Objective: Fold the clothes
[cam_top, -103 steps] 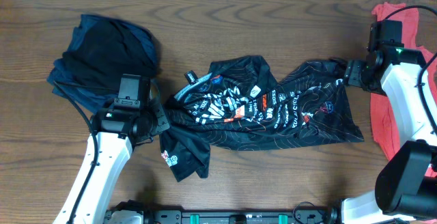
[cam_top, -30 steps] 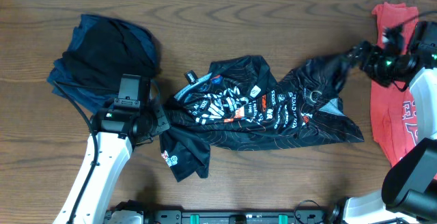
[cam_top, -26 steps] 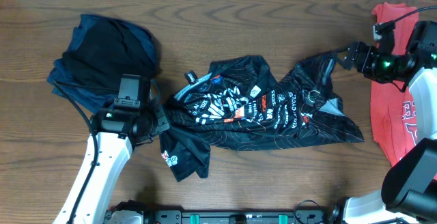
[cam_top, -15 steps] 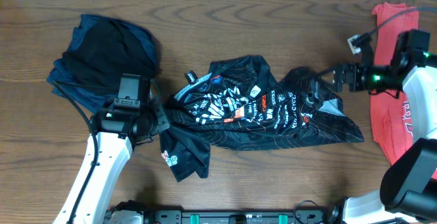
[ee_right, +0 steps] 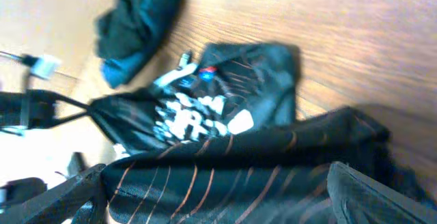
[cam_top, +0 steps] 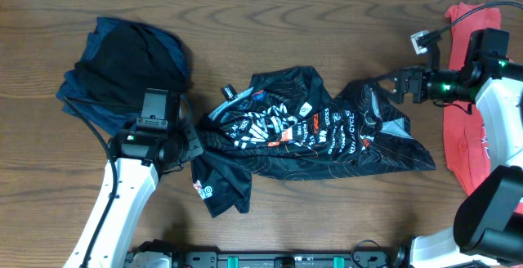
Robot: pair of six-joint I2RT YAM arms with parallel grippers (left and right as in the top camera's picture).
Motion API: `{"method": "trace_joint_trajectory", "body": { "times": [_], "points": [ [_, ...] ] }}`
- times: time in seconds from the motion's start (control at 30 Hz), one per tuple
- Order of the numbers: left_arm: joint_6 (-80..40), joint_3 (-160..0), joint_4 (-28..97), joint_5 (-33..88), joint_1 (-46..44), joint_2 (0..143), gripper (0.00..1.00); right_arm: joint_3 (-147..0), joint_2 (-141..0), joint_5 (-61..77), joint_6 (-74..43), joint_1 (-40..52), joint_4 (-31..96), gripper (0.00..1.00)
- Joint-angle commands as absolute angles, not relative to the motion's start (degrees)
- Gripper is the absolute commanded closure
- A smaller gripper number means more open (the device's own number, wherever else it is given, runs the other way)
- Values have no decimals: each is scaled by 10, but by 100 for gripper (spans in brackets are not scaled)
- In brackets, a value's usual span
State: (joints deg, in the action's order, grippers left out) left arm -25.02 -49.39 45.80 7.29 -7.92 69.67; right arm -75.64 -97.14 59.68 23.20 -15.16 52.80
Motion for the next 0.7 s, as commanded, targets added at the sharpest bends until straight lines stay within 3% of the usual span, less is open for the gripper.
{"method": "trace_joint_trajectory", "body": {
  "times": [0.0, 0.2, 0.23, 0.27, 0.3, 0.4, 0.53, 0.67],
  "points": [
    [-242, -498, 457, 68, -77, 697, 93, -760, -973, 678, 236, -149, 523, 1],
    [-242, -498, 458, 68, -77, 697, 93, -760, -973, 666, 204, -150, 510, 2],
    [-242, -498, 458, 68, -77, 697, 93, -760, -973, 658, 193, -150, 504, 31],
    [-242, -498, 458, 68, -77, 697, 93, -760, -973, 645, 182, -150, 500, 84],
    [-242, -498, 458, 68, -77, 697, 93, -760, -973, 625, 161, -150, 498, 99],
    [-242, -498, 458, 68, -77, 697, 93, -760, -973, 628, 173, -147, 508, 99],
    [-242, -498, 458, 68, -77, 697, 93, -760, -973, 710, 276, -131, 559, 99],
    [-242, -498, 458, 68, -77, 697, 93, -760, -973, 715, 279, -124, 567, 99]
  ]
}}
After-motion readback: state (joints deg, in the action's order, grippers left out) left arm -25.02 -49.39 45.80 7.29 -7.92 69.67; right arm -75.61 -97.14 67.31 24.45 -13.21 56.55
